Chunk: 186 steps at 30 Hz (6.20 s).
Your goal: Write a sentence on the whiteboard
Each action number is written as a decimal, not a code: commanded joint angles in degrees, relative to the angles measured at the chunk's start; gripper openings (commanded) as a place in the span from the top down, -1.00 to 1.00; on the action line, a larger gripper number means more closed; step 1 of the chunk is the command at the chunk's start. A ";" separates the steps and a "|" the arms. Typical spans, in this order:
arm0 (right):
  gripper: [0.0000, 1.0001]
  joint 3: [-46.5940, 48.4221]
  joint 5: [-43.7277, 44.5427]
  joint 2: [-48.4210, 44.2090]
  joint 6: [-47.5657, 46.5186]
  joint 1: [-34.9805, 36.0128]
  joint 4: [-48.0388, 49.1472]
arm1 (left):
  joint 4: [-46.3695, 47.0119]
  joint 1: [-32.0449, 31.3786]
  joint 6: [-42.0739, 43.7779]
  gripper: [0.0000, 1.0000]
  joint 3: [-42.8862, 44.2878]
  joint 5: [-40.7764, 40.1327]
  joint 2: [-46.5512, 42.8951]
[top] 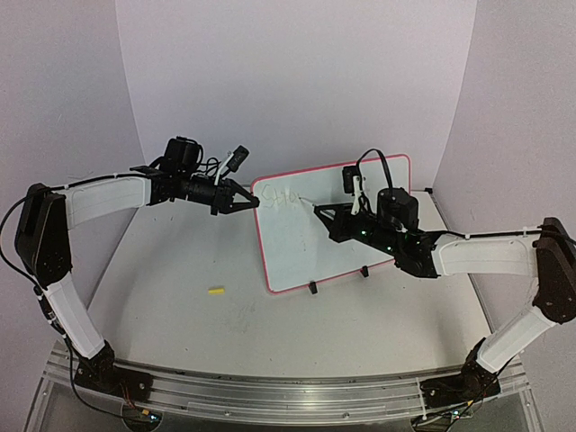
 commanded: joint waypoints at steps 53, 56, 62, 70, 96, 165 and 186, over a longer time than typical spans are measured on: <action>1.00 -3.17 6.47 -1.12 2.14 -0.28 3.22 | -4.07 -0.71 3.32 1.00 0.44 -1.88 -1.13; 1.00 -3.17 5.90 -2.44 2.02 -0.29 3.36 | -4.07 -0.71 3.35 1.00 0.44 -1.92 -1.13; 1.00 -4.04 2.51 -6.64 1.38 -0.23 5.00 | -4.06 -0.71 3.32 1.00 0.50 -2.14 -1.22; 1.00 -5.42 -4.08 -7.43 1.94 -2.50 7.28 | -4.06 -0.73 3.37 1.00 0.42 -2.13 -1.35; 1.00 -4.49 -6.68 -2.69 5.08 -6.79 11.19 | -4.33 -0.97 3.63 1.00 0.42 -2.19 -1.38; 1.00 -4.98 -4.79 -2.08 3.24 -7.04 7.50 | -4.86 -1.05 3.95 1.00 0.69 -2.32 -1.22; 1.00 -9.38 -6.58 -2.21 5.19 -6.96 7.16 | -4.75 -1.15 3.83 1.00 0.77 -2.16 -0.88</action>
